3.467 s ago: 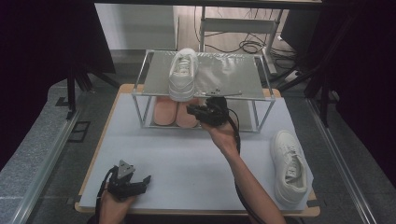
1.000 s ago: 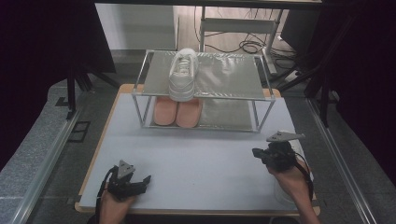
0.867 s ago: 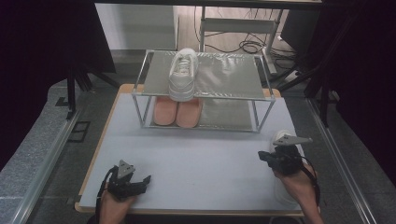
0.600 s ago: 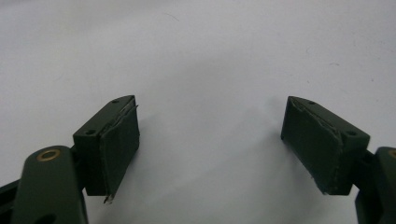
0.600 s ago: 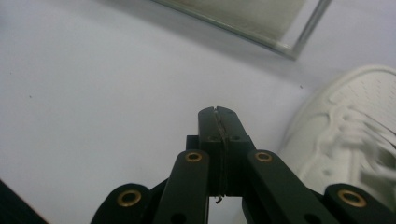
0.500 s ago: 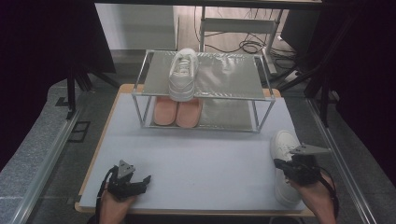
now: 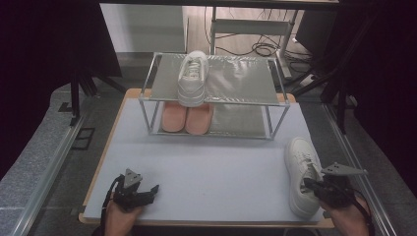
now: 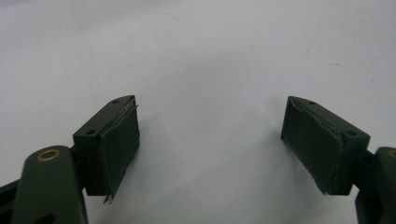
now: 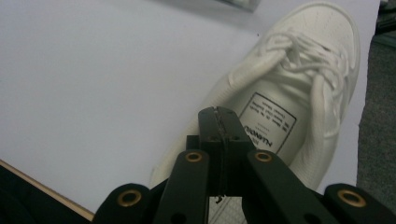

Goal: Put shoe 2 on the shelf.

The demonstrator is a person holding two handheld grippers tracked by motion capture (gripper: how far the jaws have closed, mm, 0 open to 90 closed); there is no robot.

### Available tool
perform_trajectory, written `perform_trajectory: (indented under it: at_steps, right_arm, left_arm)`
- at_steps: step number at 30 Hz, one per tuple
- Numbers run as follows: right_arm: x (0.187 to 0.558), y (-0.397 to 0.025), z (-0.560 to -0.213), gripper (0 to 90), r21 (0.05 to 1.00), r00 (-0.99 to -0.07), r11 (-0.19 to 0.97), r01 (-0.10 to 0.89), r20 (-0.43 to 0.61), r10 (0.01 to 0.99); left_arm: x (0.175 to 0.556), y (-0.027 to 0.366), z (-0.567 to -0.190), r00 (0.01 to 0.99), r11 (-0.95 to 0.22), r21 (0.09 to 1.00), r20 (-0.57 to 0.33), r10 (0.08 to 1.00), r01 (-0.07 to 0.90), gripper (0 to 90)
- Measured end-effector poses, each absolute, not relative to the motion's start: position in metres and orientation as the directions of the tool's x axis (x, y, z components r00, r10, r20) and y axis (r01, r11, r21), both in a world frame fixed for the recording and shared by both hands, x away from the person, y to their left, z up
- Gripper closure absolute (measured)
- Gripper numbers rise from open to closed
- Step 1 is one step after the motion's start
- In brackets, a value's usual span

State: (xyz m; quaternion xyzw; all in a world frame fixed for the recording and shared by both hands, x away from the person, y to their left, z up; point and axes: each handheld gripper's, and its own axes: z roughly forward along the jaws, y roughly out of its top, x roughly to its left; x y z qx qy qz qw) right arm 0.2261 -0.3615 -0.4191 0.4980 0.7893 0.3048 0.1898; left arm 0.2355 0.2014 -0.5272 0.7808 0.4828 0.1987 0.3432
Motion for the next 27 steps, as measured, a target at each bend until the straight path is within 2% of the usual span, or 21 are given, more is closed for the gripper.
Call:
perform_trajectory:
  at_steps: [13,27]
  right_arm:
    - [0.235,-0.36,-0.434,90.0,0.617,-0.424,0.328,0.715,0.01,0.905]
    - [0.24,-0.339,-0.435,90.0,0.63,-0.478,0.352,0.692,0.035,0.878]
  left_arm:
    - [0.235,0.201,-0.527,0.455,-0.298,0.728,-0.021,0.89,0.617,19.3]
    - [0.235,0.201,-0.527,0.454,-0.298,0.728,-0.021,0.891,0.618,19.3]
